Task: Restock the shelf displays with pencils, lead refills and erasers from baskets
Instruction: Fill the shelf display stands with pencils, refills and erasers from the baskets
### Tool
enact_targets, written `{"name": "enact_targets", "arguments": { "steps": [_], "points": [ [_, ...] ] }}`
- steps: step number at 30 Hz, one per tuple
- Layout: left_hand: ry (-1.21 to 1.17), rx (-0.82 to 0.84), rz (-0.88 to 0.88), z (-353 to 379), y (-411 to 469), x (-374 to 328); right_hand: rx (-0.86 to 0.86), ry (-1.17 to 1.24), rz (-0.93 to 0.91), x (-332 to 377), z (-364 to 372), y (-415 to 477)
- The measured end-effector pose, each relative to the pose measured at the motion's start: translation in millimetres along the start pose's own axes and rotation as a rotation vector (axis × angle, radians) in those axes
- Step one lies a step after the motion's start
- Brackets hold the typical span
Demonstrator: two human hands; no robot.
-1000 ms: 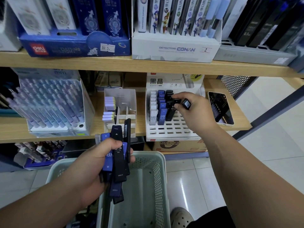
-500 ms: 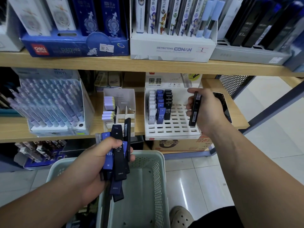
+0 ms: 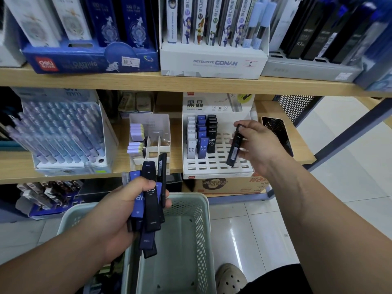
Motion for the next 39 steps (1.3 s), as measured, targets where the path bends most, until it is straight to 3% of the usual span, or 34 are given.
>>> {"name": "enact_targets", "arguments": {
  "steps": [4, 11, 15, 25, 28, 34, 39],
  "points": [
    [0.006, -0.011, 0.001, -0.7, 1.2, 0.5, -0.080, 0.100, 0.085, -7.9, -1.8, -3.9],
    [0.016, -0.013, -0.009, 0.2, 1.4, -0.3, 0.149, -0.035, 0.042, 0.2, 26.1, -14.6],
    [0.001, -0.013, -0.005, 1.5, -0.7, -1.2, 0.125, -0.234, 0.031, -4.3, 20.2, -12.5],
    [-0.015, -0.001, 0.002, -0.1, -1.9, -2.7, -0.028, -0.288, -0.417, 33.0, 5.5, -9.2],
    [-0.019, -0.001, -0.002, -0.3, -2.7, -3.4, -0.051, -0.422, -0.481, 37.0, 5.1, -8.7],
    [-0.019, -0.011, 0.014, -1.6, -3.5, -6.4, 0.018, -0.679, -0.602, 36.6, 18.6, -8.5],
    [-0.024, -0.014, 0.008, -2.6, -2.4, -5.3, 0.081, -0.747, -0.656, 41.0, 29.8, -14.9]
  ]
}}
Point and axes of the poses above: each hand's wrist, its own y-axis towards the middle knuckle, its own z-axis out of the palm, x = y × z, the point moved 10 cm from there along y, towards the middle knuckle, and after that the axes turned 4 degrees about -z, right-handed, at the moved point
